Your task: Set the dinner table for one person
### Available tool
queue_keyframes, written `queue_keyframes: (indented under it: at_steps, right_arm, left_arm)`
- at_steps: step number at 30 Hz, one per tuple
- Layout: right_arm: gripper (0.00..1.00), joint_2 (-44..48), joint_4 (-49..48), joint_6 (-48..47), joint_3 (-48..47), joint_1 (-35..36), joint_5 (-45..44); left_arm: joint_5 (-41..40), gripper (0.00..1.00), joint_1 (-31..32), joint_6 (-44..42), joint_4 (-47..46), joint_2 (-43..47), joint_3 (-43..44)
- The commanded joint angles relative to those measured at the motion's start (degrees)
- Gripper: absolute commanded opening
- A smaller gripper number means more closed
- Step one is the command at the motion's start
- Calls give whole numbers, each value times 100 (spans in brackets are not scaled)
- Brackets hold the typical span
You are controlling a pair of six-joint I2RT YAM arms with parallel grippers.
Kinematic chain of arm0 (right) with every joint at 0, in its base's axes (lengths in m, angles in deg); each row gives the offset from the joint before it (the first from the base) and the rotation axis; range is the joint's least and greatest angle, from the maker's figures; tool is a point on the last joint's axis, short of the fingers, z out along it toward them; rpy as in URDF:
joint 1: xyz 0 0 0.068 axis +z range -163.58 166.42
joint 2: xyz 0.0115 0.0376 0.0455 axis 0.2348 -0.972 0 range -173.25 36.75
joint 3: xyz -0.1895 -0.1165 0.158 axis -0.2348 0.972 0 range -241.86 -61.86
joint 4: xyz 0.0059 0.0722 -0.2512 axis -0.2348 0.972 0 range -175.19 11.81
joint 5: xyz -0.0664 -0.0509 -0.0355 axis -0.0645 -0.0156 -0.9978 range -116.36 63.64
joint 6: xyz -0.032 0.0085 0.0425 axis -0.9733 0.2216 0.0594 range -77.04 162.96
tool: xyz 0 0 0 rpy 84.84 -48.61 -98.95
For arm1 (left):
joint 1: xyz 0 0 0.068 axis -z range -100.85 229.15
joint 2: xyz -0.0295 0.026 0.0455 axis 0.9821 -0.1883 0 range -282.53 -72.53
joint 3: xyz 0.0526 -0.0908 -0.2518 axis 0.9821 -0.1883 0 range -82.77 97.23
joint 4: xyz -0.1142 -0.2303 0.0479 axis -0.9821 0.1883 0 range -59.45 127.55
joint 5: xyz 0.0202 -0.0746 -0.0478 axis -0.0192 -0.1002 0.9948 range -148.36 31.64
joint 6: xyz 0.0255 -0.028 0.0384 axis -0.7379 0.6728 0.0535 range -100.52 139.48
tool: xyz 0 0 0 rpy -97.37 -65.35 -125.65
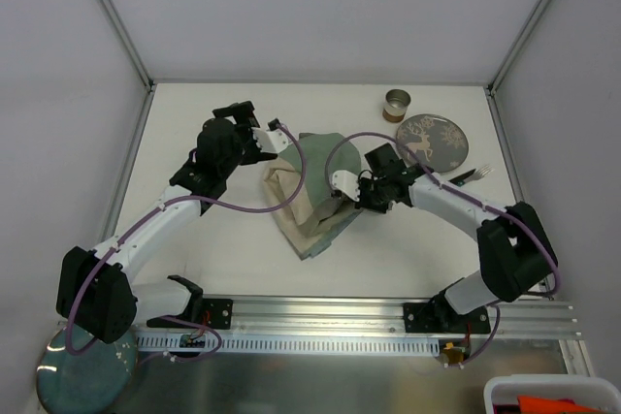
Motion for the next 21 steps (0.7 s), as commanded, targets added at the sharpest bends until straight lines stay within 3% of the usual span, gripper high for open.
queue_keyframes:
  at_steps: [1,11,16,18,21]
  right_arm:
    - [0,622,738,256,-707,-246,452]
    - [0,1123,1116,617,-831,-396,786]
    - [0,1159,1090,924,-567,-396,1050]
    - [0,1107,1081,1021,-488,-387,1085]
    - [0,1019,1055,1065,-444,-387,1068]
  left_arm:
    - [344,99,-47,483,17,92,124]
    - [1390,99,392,2109,799,-294,932]
    - [2022,99,594,2970,1404,-865,1995]
    - [2260,99,744,3042,1835,-1260,2590]
    - [2104,99,1331,2640,2311,-1507,2779]
